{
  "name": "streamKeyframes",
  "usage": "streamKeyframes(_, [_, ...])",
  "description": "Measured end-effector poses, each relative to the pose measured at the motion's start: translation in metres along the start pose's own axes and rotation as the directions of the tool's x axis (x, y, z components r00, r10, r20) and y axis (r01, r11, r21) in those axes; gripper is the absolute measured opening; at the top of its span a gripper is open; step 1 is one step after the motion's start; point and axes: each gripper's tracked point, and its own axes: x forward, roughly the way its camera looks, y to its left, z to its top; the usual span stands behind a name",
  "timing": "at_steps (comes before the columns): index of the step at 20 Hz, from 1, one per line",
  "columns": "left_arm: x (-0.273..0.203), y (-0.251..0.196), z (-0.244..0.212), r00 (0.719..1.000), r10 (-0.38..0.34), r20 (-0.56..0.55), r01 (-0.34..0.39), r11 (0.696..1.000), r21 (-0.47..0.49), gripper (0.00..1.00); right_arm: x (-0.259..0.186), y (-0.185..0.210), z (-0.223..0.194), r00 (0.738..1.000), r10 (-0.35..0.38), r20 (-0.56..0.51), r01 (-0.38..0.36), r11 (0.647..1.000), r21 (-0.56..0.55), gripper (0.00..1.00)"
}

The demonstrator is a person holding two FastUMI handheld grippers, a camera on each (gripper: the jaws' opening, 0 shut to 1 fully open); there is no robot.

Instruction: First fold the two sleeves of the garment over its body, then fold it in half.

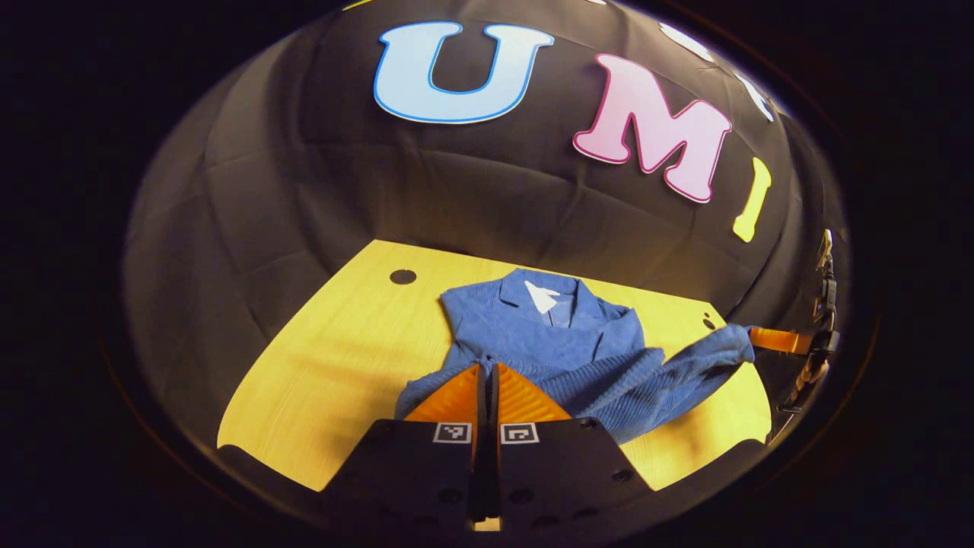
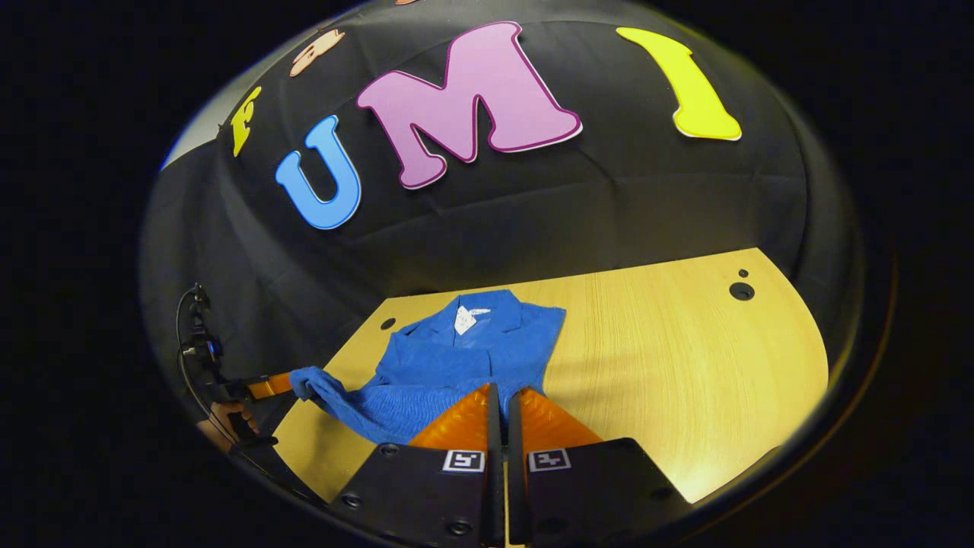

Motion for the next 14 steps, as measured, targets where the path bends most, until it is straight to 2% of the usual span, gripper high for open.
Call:
streamKeyframes(6, [0.039, 0.009, 0.038, 1.0, 0.02, 0.021, -0.02, 1.0, 0.007, 0.0, 0.045, -0.011, 0.034, 1.0, 0.007, 0.03, -0.007, 1.0, 0.003, 0.06])
streamKeyframes(14, [0.094, 0.015, 0.057, 0.999, 0.035, -0.015, -0.034, 0.999, 0.014, 0.0, 0.111, -0.036, 0.041, 1.0, -0.02, 0.003, 0.02, 0.998, 0.059, 0.06])
